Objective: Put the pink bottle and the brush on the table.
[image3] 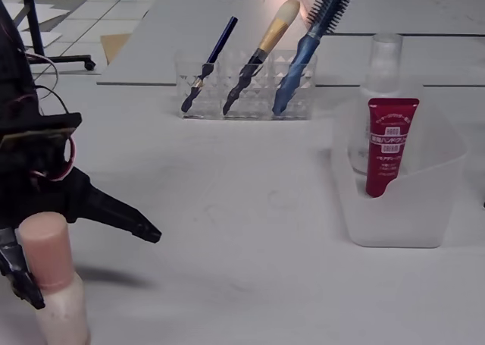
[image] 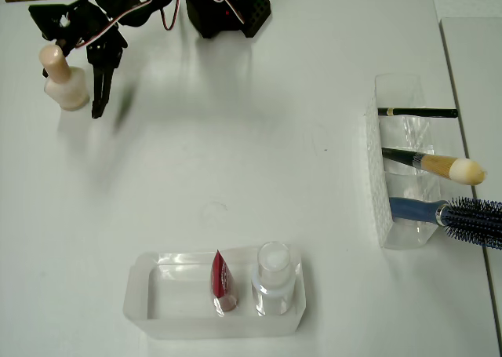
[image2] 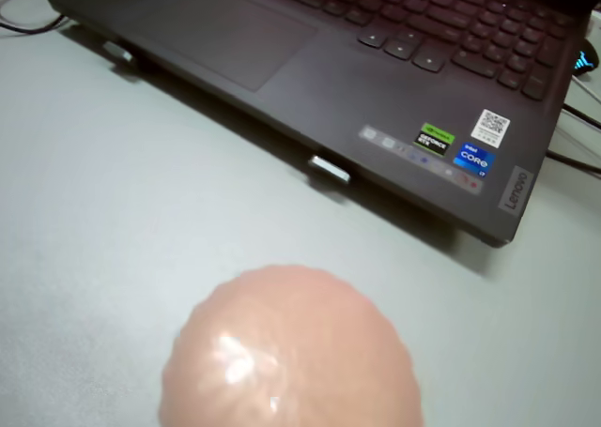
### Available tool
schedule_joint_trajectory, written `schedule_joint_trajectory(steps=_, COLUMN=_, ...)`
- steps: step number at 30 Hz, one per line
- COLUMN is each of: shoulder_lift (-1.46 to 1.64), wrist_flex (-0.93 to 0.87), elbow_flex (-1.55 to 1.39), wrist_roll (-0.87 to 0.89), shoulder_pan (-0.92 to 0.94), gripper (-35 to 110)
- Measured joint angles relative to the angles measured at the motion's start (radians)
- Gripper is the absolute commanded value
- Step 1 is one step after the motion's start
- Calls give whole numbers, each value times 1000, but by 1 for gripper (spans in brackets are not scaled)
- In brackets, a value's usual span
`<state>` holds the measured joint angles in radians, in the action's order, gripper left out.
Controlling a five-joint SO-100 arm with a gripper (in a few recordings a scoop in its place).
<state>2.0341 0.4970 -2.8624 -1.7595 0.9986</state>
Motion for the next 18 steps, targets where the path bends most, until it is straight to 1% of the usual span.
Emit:
schedule_joint_trajectory(steps=6, shoulder_lift=69, wrist_flex=-181, elbow_flex=80, wrist_roll=-40, shoulder_pan=0, gripper=68)
schedule_joint_trajectory(steps=15, shoulder_lift=164, wrist_flex=-348, elbow_flex=133, wrist_roll=-86, shoulder_pan=0, gripper=69)
schedule_joint_trajectory(steps=18, shoulder_lift=199, wrist_flex=-448, elbow_flex=192, wrist_roll=-103, shoulder_pan=-2, gripper=70)
